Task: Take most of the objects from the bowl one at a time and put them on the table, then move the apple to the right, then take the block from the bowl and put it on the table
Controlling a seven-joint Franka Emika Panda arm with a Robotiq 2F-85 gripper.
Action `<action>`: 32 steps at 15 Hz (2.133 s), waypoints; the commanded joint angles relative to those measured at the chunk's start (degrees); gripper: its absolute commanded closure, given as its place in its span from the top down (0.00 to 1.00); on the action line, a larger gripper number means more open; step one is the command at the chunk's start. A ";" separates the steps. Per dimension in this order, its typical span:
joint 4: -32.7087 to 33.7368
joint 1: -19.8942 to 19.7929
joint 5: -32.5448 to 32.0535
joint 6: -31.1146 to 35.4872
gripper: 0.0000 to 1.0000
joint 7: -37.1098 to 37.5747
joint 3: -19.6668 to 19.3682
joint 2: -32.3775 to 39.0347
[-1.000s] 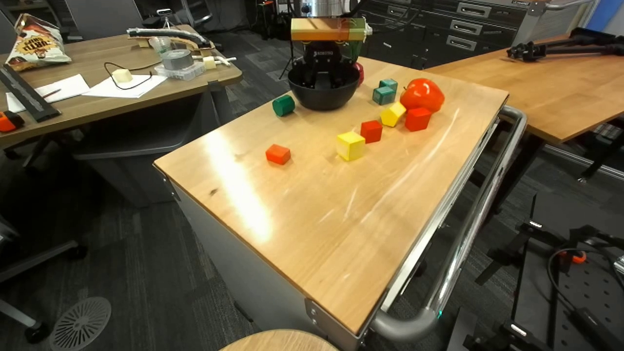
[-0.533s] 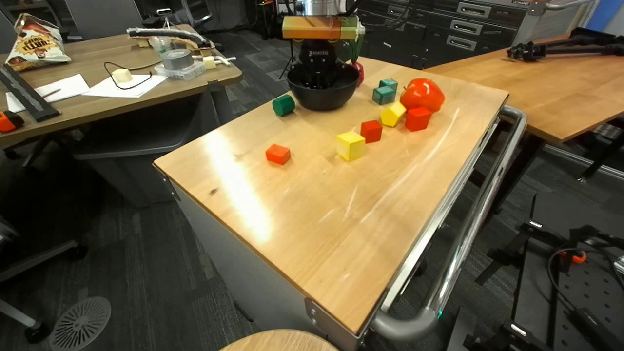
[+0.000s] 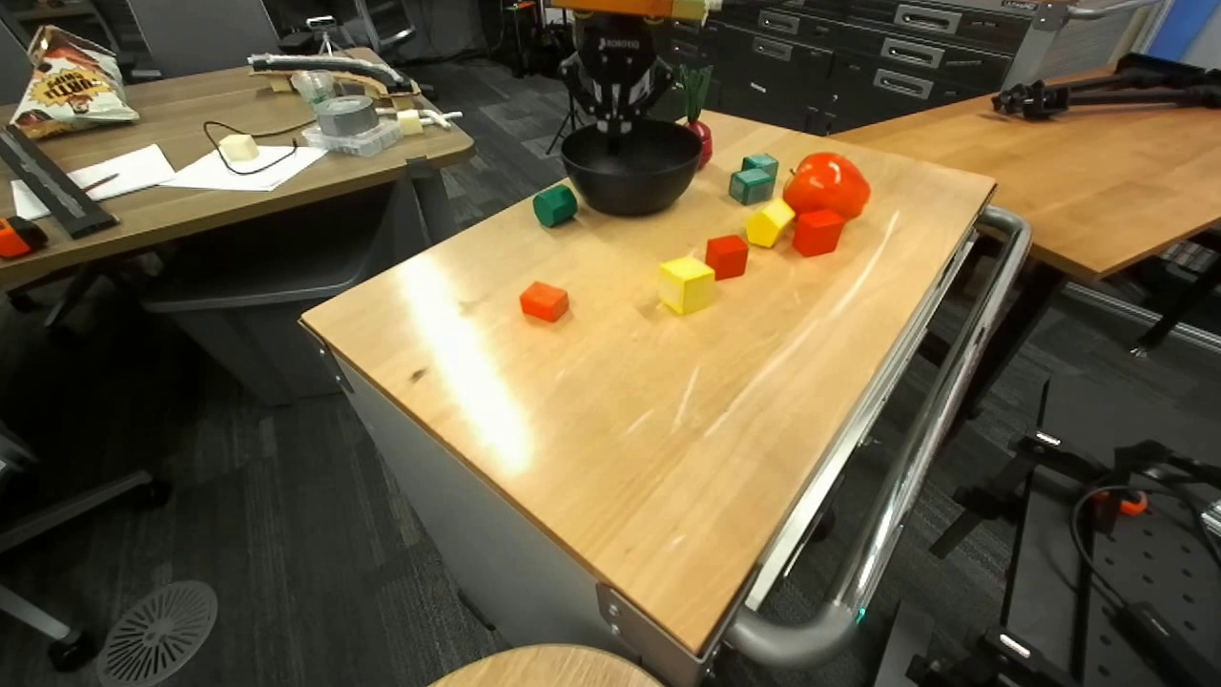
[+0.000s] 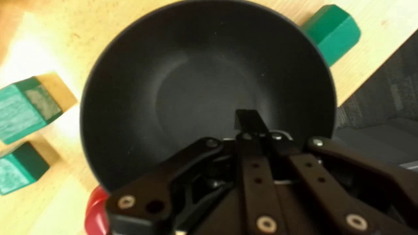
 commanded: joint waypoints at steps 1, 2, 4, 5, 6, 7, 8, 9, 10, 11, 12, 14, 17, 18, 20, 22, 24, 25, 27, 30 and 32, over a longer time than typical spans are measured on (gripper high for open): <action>-10.76 -0.79 1.38 1.17 0.04 -5.52 1.03 -12.46; -13.14 -1.10 2.62 1.07 0.04 -7.06 1.56 -15.18; -19.03 -1.78 7.20 0.76 0.05 -13.02 3.29 -21.29; -21.89 -1.64 8.83 0.56 0.07 -15.81 3.68 -24.15; -24.68 -1.39 9.81 0.62 0.30 -18.75 4.00 -26.90; -27.64 -1.09 10.27 1.02 0.32 -21.64 4.33 -29.65; -30.61 -0.78 10.85 2.55 0.40 -24.26 4.75 -32.33; -33.58 -0.65 12.84 4.53 0.47 -26.55 5.30 -34.80; -25.08 -0.64 9.96 0.37 0.30 -21.57 4.33 -27.70; -27.64 -0.59 10.83 1.08 0.37 -23.24 4.75 -30.04; -29.57 -0.54 11.14 1.58 0.44 -24.04 4.97 -31.79; -31.57 -0.52 11.19 2.17 0.47 -24.66 5.09 -33.41; -32.25 -0.53 11.20 2.93 0.47 -25.07 5.08 -33.47; -32.36 -0.53 11.20 3.03 0.47 -25.12 5.08 -33.47; -32.46 -0.53 11.20 3.10 0.47 -25.17 5.08 -33.47; -32.48 -0.53 11.20 3.12 0.47 -25.20 5.08 -33.47; -32.50 -0.53 11.21 3.13 0.47 -25.21 5.08 -33.47; -32.50 -0.53 11.21 3.13 0.47 -25.22 5.08 -33.47; -32.51 -0.53 11.21 3.13 0.47 -25.23 5.08 -33.48; -32.52 -0.53 11.21 3.14 0.47 -25.23 5.08 -33.48; -32.52 -0.53 11.21 3.15 0.47 -25.24 5.08 -33.47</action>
